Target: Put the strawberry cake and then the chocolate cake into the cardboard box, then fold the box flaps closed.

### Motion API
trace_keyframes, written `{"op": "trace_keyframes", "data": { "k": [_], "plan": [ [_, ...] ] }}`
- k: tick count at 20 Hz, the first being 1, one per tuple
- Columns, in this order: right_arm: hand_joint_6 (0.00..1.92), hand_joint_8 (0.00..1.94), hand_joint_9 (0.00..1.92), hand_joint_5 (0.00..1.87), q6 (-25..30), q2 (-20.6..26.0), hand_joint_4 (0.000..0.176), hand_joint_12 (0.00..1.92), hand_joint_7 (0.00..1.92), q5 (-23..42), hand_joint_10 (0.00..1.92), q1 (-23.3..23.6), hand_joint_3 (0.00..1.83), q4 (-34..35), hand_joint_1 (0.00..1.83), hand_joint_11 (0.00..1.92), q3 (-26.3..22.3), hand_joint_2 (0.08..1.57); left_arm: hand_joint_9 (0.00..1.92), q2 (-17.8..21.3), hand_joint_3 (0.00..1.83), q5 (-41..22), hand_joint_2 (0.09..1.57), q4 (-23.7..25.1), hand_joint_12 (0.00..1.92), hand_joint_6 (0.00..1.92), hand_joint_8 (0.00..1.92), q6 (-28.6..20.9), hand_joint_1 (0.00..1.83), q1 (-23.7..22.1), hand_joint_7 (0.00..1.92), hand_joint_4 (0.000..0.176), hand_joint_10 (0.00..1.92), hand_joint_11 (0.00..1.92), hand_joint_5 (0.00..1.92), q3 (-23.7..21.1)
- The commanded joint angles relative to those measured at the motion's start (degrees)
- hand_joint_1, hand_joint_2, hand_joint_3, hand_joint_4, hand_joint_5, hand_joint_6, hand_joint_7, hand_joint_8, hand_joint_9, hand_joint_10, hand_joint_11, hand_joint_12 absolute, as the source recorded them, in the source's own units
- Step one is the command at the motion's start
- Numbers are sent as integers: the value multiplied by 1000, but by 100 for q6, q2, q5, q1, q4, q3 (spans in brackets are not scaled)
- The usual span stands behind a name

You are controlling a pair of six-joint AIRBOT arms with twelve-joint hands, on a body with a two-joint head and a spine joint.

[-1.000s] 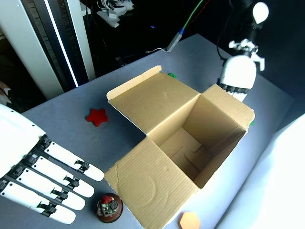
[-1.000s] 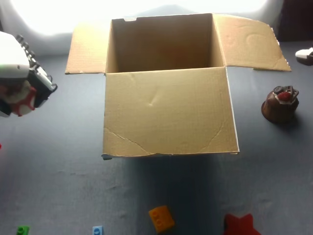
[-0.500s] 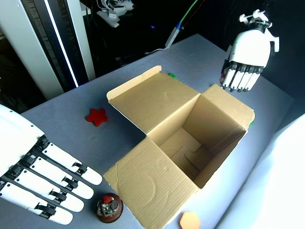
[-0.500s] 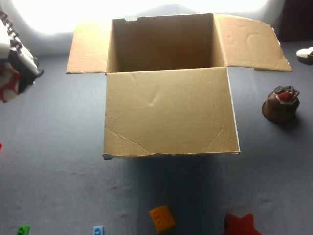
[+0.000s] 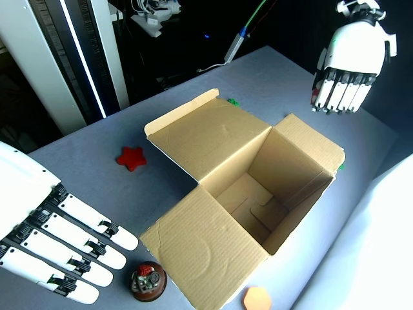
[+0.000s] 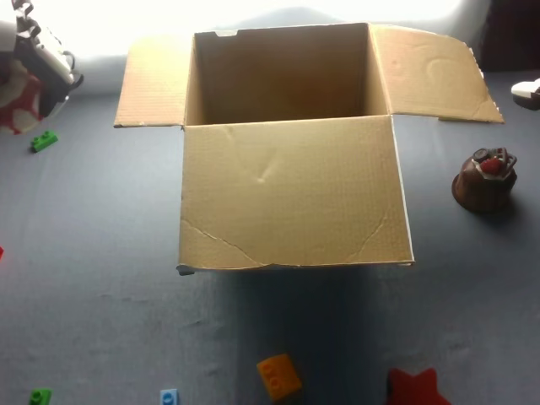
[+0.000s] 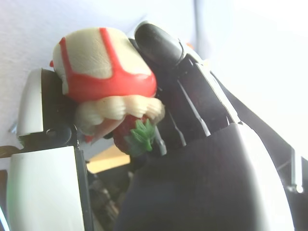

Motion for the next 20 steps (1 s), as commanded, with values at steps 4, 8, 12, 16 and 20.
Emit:
{"op": "trace_keyframes", "data": {
  "k": [4, 8, 12, 16, 20],
  "plan": [
    [0, 0, 0, 0, -47, 88, 5, 15, 0, 447, 0, 39, 0, -72, 1191, 0, -3, 1016, 959, -73, 1, 34, 1169, -170, 1348, 1122, 1227, -36, 1196, -362, 903, 0, 1047, 872, 847, -12],
    [7, 1, 13, 20, -46, 90, 0, 0, 6, 447, 5, 35, 0, -72, 1199, 0, -6, 1016, 875, -324, 2, -25, 1203, 128, 1491, 1175, 1361, -86, 1179, -606, 827, 0, 1244, 835, 802, -5],
    [15, 10, 19, 44, -51, 91, 0, 0, 33, 451, 7, 34, 0, -72, 1235, 0, -6, 993, 951, -583, 0, -53, 1168, 241, 1456, 1084, 1247, -89, 1349, -814, 817, 0, 1327, 852, 784, -20],
    [5, 4, 9, 19, -52, 90, 0, 0, 17, 451, 4, 34, 0, -72, 1236, 0, -6, 978, 958, -828, 2, -53, 1165, 295, 1400, 1133, 1231, -89, 1343, -880, 828, 0, 1278, 835, 766, -125],
    [0, 1, 19, 0, -53, 88, 0, 19, 21, 450, 5, 36, 0, -72, 1233, 21, -7, 943, 946, -1045, 0, -33, 1163, 352, 1408, 1120, 1215, -81, 1345, -865, 843, 0, 1299, 847, 775, -383]
  ]
}}
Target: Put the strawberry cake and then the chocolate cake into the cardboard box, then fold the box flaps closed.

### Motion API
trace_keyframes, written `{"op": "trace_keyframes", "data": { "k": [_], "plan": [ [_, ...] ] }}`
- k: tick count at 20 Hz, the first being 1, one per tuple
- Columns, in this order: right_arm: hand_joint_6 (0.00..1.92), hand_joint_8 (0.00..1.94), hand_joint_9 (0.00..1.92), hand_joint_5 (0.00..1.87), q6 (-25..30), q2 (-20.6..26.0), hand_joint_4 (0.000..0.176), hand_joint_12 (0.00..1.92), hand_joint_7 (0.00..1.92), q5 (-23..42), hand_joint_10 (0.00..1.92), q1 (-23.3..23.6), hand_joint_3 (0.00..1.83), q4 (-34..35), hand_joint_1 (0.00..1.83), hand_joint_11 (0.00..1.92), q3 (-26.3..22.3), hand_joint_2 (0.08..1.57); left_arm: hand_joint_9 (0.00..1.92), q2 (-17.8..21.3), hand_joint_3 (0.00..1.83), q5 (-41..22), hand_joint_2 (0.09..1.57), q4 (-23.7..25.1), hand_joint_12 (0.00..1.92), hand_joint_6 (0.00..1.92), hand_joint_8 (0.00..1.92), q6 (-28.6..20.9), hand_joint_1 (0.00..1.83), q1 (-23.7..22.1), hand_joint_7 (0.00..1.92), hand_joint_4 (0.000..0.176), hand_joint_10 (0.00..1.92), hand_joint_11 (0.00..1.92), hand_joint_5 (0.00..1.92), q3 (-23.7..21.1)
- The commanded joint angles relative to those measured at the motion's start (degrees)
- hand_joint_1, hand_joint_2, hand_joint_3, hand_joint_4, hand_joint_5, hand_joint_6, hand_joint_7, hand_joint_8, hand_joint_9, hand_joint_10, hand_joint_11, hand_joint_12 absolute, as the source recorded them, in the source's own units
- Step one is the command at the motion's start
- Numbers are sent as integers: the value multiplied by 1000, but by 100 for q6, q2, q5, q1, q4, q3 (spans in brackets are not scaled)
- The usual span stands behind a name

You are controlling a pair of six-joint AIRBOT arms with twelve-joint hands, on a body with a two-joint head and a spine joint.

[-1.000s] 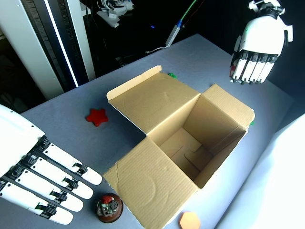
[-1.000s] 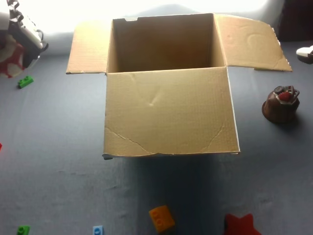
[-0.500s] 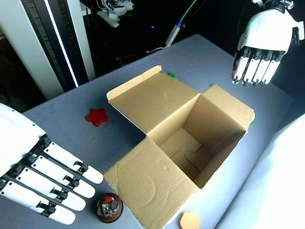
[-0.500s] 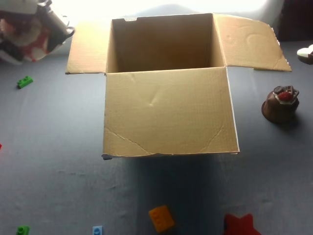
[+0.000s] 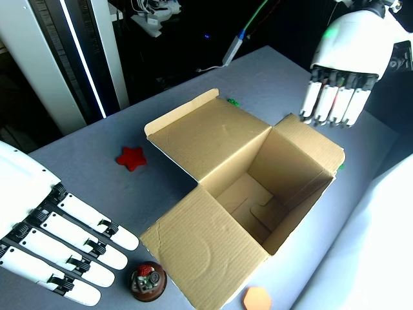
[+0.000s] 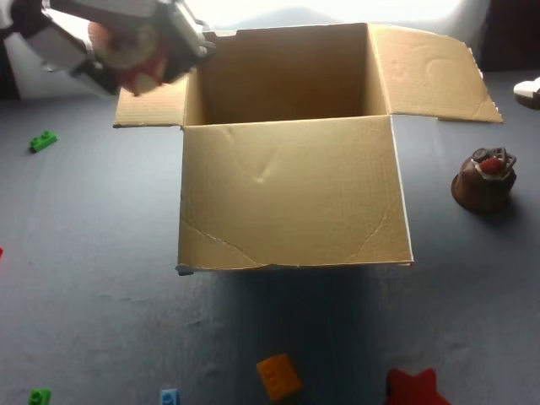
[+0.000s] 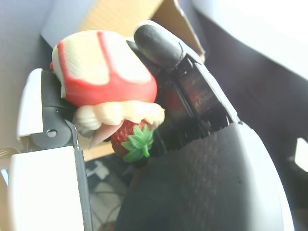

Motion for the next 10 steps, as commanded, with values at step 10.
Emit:
{"op": "trace_keyframes", "data": {
  "k": [10],
  "plan": [
    [0, 1, 14, 0, -28, 63, 0, 0, 5, 427, 4, 45, 3, -72, 1153, 0, 11, 988, 953, -742, 2, 266, 1160, -363, 1384, 1088, 1232, 79, 1352, 84, 831, 0, 1292, 821, 790, 330]
  ]
}}
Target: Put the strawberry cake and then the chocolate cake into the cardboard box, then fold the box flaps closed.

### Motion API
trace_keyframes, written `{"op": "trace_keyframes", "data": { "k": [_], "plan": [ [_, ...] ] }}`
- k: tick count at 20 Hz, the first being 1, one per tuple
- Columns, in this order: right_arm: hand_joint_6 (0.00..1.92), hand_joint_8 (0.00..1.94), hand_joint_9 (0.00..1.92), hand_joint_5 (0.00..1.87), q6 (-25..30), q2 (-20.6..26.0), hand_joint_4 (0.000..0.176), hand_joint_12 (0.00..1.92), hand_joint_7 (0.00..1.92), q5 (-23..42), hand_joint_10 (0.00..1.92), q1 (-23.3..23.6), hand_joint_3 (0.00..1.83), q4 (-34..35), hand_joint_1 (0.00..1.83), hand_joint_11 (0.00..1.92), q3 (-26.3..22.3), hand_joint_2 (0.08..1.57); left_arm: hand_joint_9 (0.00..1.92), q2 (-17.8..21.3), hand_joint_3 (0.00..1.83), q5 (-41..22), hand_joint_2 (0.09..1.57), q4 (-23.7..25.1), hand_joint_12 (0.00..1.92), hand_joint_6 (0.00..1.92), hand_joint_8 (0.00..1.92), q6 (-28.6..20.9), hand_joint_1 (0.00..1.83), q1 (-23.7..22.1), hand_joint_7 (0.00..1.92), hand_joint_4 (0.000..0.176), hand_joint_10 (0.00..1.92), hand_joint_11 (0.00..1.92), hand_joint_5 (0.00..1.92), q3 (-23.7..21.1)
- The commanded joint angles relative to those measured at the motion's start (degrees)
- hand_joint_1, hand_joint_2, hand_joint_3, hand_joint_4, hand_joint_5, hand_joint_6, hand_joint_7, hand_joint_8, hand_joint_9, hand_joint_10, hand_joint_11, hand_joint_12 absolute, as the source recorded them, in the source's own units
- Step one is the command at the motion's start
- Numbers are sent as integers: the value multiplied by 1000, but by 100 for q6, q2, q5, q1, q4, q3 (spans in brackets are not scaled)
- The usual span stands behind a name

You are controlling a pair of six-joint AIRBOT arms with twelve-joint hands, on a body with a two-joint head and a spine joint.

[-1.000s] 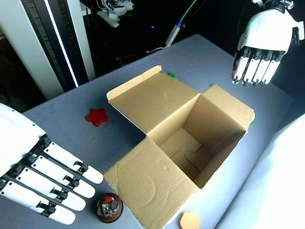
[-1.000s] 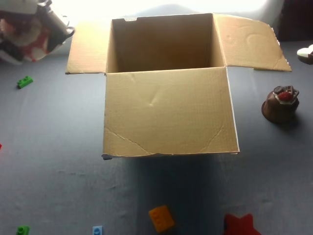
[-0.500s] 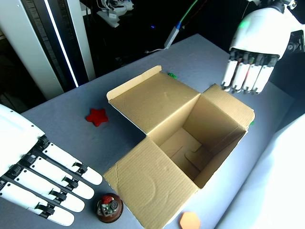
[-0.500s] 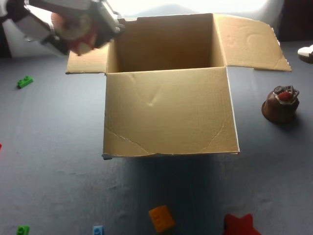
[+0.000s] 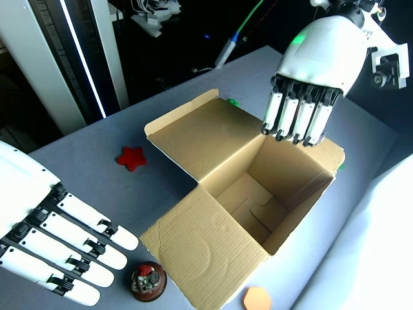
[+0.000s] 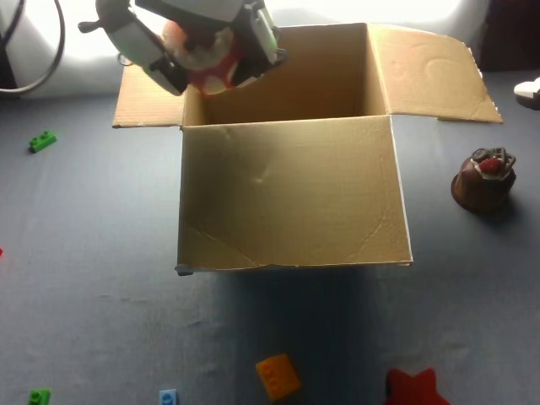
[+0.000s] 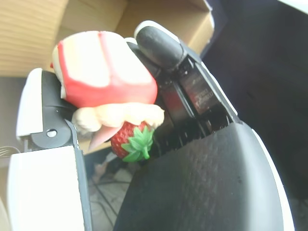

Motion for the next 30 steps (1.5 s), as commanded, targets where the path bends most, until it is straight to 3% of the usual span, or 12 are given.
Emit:
{"op": "trace_keyframes", "data": {
  "k": [1, 5, 6, 7, 10, 12, 21, 25, 26, 27, 28, 30],
  "plan": [
    [0, 1, 14, 0, -28, 54, 0, 0, 5, 427, 4, 45, 3, -70, 1153, 0, 13, 988, 953, 13, 2, 247, 1160, -349, 1384, 1088, 1232, 51, 1352, -19, 831, 0, 1292, 821, 790, 76],
    [8, 0, 0, 20, -35, 42, 0, 0, 7, 426, 0, 44, 0, -70, 1248, 0, 13, 945, 981, -234, 1, 329, 1161, -381, 1338, 1078, 1214, 94, 1211, 112, 935, 0, 1019, 878, 847, 346],
    [6, 1, 5, 18, -40, 36, 0, 0, 9, 426, 2, 44, 0, -70, 1250, 0, 13, 949, 958, -292, 4, 341, 1177, -381, 1361, 1149, 1240, 102, 1199, 136, 911, 0, 1024, 856, 807, 408],
    [4, 1, 8, 13, -42, 30, 0, 0, 10, 426, 3, 44, 0, -70, 1227, 0, 13, 956, 966, -370, 3, 349, 1159, -401, 1377, 1118, 1184, 112, 1323, 149, 871, 0, 1231, 843, 782, 487],
    [13, 7, 24, 31, -43, 27, 0, 0, 21, 434, 9, 41, 0, -69, 1242, 0, 14, 953, 911, -549, 2, 393, 1185, -441, 1391, 1175, 1253, 162, 1220, 194, 887, 0, 1176, 839, 781, 554],
    [4, 2, 10, 13, -42, 27, 0, 0, 12, 447, 2, 40, 0, -69, 1207, 0, 15, 957, 923, -605, 0, 435, 1170, -441, 1424, 1119, 1227, 198, 1342, 223, 830, 0, 1342, 813, 778, 541],
    [0, 3, 33, 0, -77, 24, 0, 0, 21, 514, 8, 39, 14, -69, 1220, 0, 18, 999, 966, -652, 0, 530, 1152, -440, 1332, 1098, 1174, 279, 1351, 376, 850, 0, 1266, 836, 805, 480],
    [0, 6, 47, 0, -77, 22, 0, 2, 33, 534, 12, 37, 9, -69, 1227, 3, 18, 992, 855, -660, 1, 548, 1182, -440, 1321, 1242, 1224, 305, 1351, 353, 810, 0, 1327, 747, 751, 494],
    [0, 5, 46, 0, -77, 22, 0, 7, 34, 536, 11, 37, 11, -69, 1216, 12, 19, 996, 792, -658, 0, 548, 1205, -440, 1295, 1304, 1230, 308, 1203, 348, 840, 0, 950, 683, 741, 499],
    [0, 3, 44, 0, -77, 20, 0, 8, 30, 538, 9, 37, 15, -69, 1191, 10, 19, 1006, 742, -658, 0, 550, 1129, -434, 1220, 694, 610, 314, 1141, 332, 711, 0, 661, 583, 615, 515],
    [0, 0, 47, 0, -77, 20, 0, 10, 22, 541, 10, 37, 15, -69, 1211, 11, 19, 1005, 762, -658, 0, 551, 1103, -434, 1123, 338, 246, 318, 1106, 318, 718, 0, 425, 539, 621, 522],
    [0, 0, 36, 0, -77, 18, 0, 0, 11, 549, 4, 37, 16, -69, 1211, 0, 19, 1011, 693, -658, 0, 552, 1018, -433, 949, 41, 14, 324, 1051, 291, 620, 0, 95, 357, 522, 531]
  ]
}}
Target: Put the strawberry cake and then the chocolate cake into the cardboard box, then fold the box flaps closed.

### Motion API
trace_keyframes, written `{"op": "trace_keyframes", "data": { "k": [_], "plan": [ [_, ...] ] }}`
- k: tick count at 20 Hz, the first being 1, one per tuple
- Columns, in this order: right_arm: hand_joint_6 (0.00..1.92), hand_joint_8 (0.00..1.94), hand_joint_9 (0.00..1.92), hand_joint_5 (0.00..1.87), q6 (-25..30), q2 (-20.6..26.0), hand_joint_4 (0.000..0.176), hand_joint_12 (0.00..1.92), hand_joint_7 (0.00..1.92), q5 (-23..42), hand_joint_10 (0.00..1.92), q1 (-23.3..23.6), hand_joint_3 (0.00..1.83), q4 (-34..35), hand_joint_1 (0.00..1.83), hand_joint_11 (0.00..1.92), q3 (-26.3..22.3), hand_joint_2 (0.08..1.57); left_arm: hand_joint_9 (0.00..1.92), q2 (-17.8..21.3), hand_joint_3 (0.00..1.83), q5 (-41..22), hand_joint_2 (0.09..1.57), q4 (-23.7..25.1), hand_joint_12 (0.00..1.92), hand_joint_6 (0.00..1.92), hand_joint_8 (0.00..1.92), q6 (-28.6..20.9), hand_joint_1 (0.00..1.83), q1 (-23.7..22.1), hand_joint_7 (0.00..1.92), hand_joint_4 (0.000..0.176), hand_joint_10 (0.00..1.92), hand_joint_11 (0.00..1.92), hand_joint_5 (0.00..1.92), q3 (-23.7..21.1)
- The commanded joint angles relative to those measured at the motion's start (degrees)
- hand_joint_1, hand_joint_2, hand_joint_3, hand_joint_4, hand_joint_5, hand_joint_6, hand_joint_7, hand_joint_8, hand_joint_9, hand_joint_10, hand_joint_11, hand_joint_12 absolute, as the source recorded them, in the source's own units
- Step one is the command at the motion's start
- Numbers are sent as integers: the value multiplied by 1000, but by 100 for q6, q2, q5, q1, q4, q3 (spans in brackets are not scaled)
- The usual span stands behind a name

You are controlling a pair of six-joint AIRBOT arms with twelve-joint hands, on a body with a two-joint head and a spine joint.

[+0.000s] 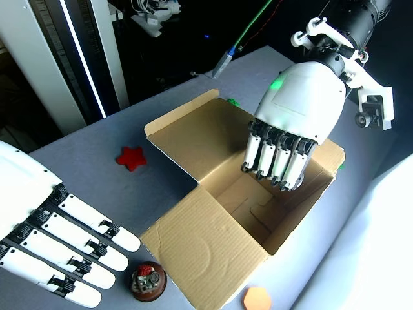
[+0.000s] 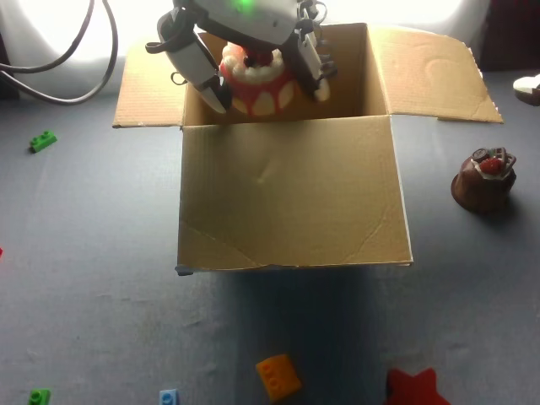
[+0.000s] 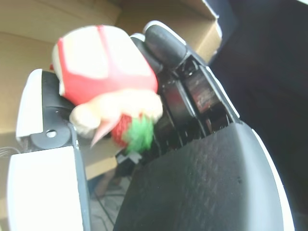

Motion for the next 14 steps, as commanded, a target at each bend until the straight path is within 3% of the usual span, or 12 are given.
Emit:
{"op": "trace_keyframes", "data": {
  "k": [1, 5, 6, 10, 14],
  "plan": [
    [0, 4, 41, 0, -12, 61, 0, 0, 19, 452, 6, 37, 16, -75, 1204, 0, 17, 1010, 657, 43, 0, 202, 981, -379, 917, 19, 2, 53, 1041, -105, 592, 0, 53, 303, 506, 33],
    [0, 4, 49, 0, 39, 33, 0, 3, 26, 665, 7, -46, 13, -75, 1233, 6, 35, 1008, 416, 45, 0, 228, 954, -316, 1000, 0, 0, 82, 922, -155, 386, 19, 0, 59, 299, 66],
    [0, 2, 52, 0, 129, -9, 0, 6, 23, 689, 8, -103, 19, -75, 1175, 10, 84, 1021, 348, 57, 0, 255, 947, -305, 992, 0, 0, 105, 902, -180, 301, 35, 0, 3, 199, 63],
    [0, 0, 40, 0, 934, -406, 0, 0, 12, 742, 1, -513, 20, -76, 1181, 0, 538, 1027, 354, 115, 0, 284, 944, -189, 1010, 4, 3, 155, 878, -315, 298, 38, 4, 0, 178, 175],
    [0, 0, 50, 0, 1410, -750, 0, 0, 11, 995, 5, -603, 18, -76, 1179, 0, 812, 1025, 353, 237, 0, 152, 950, -141, 1021, 0, 3, 101, 839, -527, 305, 43, 2, 0, 170, 372]
  ]
}}
